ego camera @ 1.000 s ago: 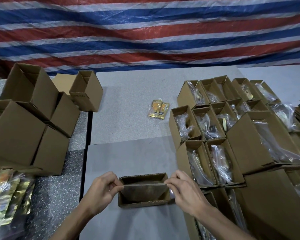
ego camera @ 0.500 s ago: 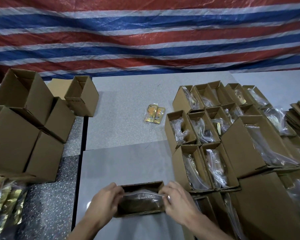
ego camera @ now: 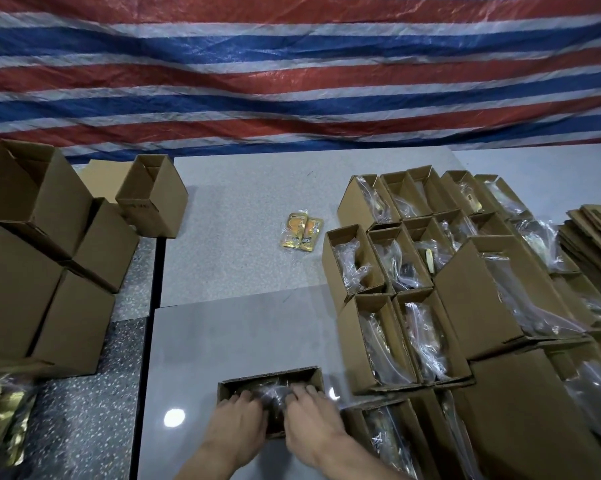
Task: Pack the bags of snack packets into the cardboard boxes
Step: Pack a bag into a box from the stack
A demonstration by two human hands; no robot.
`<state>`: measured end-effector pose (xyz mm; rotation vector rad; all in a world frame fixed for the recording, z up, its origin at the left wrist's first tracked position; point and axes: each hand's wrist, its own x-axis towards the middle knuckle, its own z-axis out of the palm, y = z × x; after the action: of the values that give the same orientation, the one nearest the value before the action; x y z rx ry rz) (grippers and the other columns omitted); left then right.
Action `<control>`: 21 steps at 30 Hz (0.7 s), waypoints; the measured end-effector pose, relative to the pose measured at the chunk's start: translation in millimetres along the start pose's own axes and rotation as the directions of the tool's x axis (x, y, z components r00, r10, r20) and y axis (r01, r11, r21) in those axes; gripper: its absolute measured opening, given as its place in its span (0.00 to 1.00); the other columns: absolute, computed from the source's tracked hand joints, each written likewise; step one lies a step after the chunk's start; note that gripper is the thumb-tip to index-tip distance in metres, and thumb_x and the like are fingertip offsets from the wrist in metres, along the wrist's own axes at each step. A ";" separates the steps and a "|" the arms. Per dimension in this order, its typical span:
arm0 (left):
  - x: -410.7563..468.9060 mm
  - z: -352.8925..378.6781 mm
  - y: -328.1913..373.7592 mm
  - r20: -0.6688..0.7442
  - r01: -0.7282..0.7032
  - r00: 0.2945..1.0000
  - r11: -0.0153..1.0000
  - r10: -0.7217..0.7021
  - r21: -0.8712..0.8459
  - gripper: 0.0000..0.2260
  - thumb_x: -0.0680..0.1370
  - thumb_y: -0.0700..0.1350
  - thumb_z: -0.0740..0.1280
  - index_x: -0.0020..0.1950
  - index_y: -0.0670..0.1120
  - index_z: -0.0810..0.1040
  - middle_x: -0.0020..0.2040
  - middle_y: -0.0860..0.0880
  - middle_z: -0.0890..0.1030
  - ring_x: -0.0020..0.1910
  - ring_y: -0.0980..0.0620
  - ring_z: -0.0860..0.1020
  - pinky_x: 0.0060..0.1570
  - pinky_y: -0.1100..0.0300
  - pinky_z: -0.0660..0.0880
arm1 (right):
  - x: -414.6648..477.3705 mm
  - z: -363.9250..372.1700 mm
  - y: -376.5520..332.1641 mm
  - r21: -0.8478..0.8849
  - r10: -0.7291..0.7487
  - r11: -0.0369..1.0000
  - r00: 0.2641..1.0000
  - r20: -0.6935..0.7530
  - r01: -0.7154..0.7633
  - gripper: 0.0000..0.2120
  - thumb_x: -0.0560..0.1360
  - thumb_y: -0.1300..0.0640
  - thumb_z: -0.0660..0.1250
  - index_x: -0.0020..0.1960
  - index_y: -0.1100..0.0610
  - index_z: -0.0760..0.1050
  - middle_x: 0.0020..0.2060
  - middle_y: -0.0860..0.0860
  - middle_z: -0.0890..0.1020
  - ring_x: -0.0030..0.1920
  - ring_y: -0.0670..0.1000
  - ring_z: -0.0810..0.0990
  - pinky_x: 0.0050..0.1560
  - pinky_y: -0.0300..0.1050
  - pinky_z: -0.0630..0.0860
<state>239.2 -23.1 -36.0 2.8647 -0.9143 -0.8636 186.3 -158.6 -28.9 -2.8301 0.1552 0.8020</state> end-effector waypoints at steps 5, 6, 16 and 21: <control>17.0 1.0 4.4 0.104 0.109 0.990 0.986 -0.097 -0.124 0.18 0.83 0.54 0.53 0.68 0.45 0.68 0.67 0.45 0.73 0.64 0.44 0.76 0.60 0.54 0.72 | 13.9 -6.6 -9.2 0.113 0.063 0.991 0.996 0.064 -0.070 0.20 0.81 0.53 0.54 0.70 0.58 0.71 0.70 0.58 0.71 0.68 0.59 0.71 0.69 0.51 0.67; 20.2 0.7 4.3 0.137 0.136 0.984 0.981 -0.117 -0.139 0.19 0.83 0.53 0.55 0.68 0.44 0.68 0.67 0.44 0.72 0.64 0.43 0.76 0.60 0.53 0.72 | 17.4 -10.0 -10.3 0.195 0.074 0.976 0.993 0.096 -0.092 0.19 0.80 0.54 0.56 0.67 0.57 0.73 0.68 0.58 0.74 0.67 0.59 0.72 0.67 0.49 0.69; 43.5 -12.5 -1.4 0.192 0.254 0.955 0.956 -0.224 -0.145 0.14 0.80 0.46 0.60 0.64 0.44 0.75 0.65 0.45 0.78 0.64 0.45 0.77 0.60 0.55 0.73 | 34.7 -15.1 -6.9 0.340 0.117 0.926 0.981 0.156 -0.164 0.15 0.76 0.58 0.61 0.61 0.59 0.76 0.64 0.56 0.74 0.62 0.59 0.77 0.60 0.46 0.75; 35.5 4.2 -3.6 -0.109 0.173 0.979 0.985 -0.171 0.008 0.13 0.81 0.52 0.58 0.63 0.50 0.73 0.62 0.50 0.76 0.62 0.49 0.76 0.59 0.57 0.69 | 24.6 -16.5 4.5 0.270 0.092 0.960 0.994 -0.064 -0.071 0.16 0.79 0.47 0.61 0.62 0.55 0.72 0.62 0.52 0.66 0.62 0.54 0.73 0.60 0.48 0.74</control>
<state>263.0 -38.7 -58.0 3.0059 -0.6754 -0.7054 214.9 -167.7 -28.8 -2.6129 0.3649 0.6346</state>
